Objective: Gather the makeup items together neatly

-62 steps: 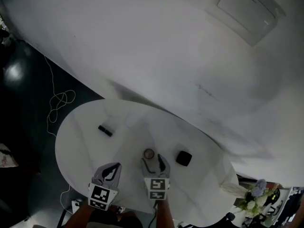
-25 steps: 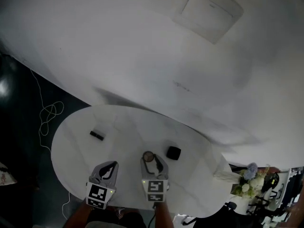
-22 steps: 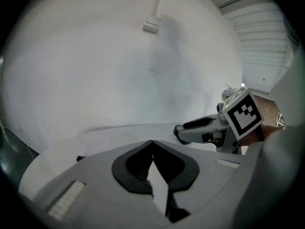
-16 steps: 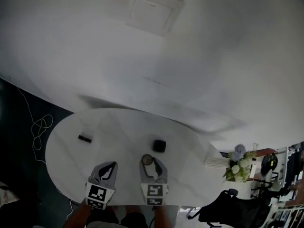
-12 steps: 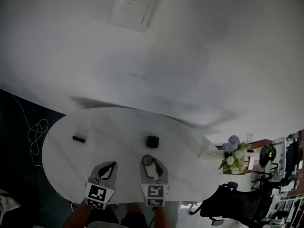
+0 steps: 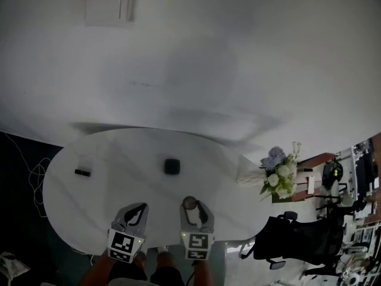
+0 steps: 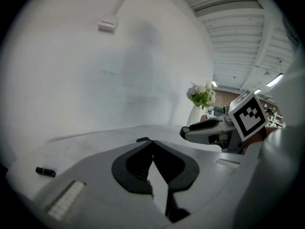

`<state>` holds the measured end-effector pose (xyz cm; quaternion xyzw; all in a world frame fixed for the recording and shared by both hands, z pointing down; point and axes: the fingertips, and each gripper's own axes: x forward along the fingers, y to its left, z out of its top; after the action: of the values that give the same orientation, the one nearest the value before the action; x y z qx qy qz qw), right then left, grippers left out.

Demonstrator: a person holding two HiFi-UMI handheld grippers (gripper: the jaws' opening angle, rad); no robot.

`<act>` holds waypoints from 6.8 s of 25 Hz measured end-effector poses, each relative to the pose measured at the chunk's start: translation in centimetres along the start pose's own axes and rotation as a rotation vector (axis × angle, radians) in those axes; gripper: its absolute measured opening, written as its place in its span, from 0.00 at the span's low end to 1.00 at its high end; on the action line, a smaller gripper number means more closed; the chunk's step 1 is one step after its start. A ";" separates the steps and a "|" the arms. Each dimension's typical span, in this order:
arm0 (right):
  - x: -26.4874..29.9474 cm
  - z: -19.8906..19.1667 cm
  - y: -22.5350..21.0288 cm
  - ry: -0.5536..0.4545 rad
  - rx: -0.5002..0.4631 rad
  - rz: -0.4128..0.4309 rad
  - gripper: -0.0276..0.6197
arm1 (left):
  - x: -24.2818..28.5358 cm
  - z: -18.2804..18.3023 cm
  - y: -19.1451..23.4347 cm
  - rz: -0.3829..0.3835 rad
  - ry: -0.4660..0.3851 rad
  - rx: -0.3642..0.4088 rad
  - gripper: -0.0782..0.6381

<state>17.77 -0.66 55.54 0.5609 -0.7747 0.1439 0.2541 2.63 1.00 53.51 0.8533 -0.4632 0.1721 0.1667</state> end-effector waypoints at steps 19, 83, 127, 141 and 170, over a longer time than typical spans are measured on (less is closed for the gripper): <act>-1.1 -9.8 -6.5 0.110 0.099 -0.060 0.38 | 4.7 -5.3 -6.7 -0.076 0.134 0.023 0.12; -6.7 7.2 -5.8 -0.269 0.023 0.037 0.32 | -2.3 10.5 -4.4 0.155 -0.176 0.072 0.12; -8.0 13.8 13.5 -0.405 -0.185 0.588 0.05 | -19.6 6.6 3.0 0.699 -0.217 -0.041 0.12; -3.6 15.6 27.4 -0.340 -0.294 0.704 0.05 | -26.4 2.0 13.5 0.788 -0.197 -0.148 0.12; 17.9 4.5 40.7 0.048 -0.476 0.784 0.42 | -20.2 -12.6 28.3 0.697 -0.004 -0.403 0.12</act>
<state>-25.89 -3.78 64.25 0.1478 -0.9338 0.0602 0.3201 -33.42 6.82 59.15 0.5954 -0.7498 0.1225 0.2614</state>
